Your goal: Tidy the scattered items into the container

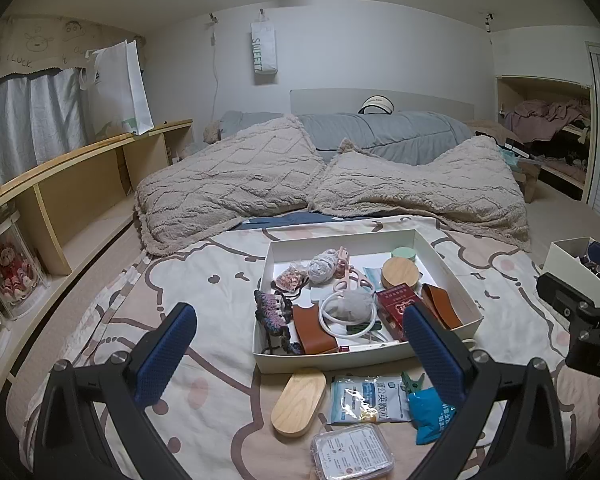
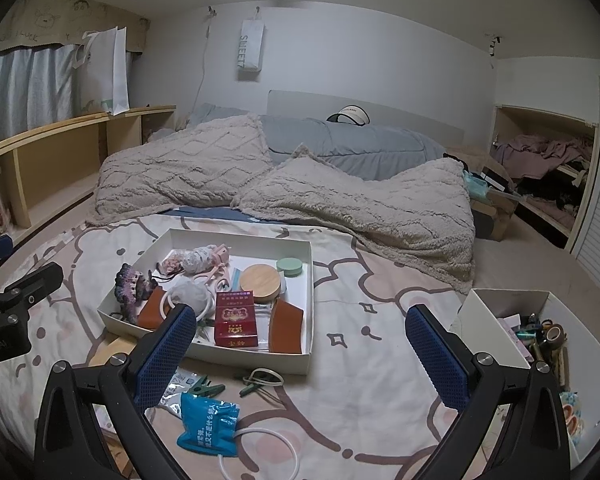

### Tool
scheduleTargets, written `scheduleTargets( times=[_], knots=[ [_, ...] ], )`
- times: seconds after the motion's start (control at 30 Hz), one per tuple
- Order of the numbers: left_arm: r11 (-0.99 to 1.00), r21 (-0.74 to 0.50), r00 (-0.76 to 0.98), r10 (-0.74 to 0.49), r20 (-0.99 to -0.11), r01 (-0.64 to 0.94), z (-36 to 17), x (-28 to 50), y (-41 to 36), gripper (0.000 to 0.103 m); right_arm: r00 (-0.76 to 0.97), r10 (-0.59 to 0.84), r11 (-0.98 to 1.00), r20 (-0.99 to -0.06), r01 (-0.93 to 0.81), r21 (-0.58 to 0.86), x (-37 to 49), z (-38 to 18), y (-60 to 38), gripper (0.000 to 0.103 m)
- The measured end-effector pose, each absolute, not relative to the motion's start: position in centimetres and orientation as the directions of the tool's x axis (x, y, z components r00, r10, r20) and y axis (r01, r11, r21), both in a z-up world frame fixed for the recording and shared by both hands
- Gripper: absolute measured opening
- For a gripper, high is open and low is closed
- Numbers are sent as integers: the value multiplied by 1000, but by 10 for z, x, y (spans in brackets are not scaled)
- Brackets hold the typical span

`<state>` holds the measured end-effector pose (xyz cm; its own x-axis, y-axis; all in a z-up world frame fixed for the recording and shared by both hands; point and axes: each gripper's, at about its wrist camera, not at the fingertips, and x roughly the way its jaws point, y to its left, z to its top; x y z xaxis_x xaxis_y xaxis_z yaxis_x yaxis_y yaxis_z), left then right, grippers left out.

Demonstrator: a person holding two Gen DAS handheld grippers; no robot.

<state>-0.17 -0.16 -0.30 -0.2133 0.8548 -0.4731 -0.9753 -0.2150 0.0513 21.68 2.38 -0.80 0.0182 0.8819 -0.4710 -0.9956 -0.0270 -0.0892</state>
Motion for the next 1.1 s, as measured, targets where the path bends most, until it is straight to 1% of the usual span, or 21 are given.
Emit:
scheduleTargets(
  times=[0.8,1.1],
  knots=[
    [-219,40,-212,856,-472,-975,0,-12,-2,103,21,879,-13,-476,-998,-68,223,-9,27,103],
    [-209,41,-201,842,-500,-977,-10,-8,-1,103,-17,861,-40,-508,-999,-35,222,-19,31,103]
  ],
)
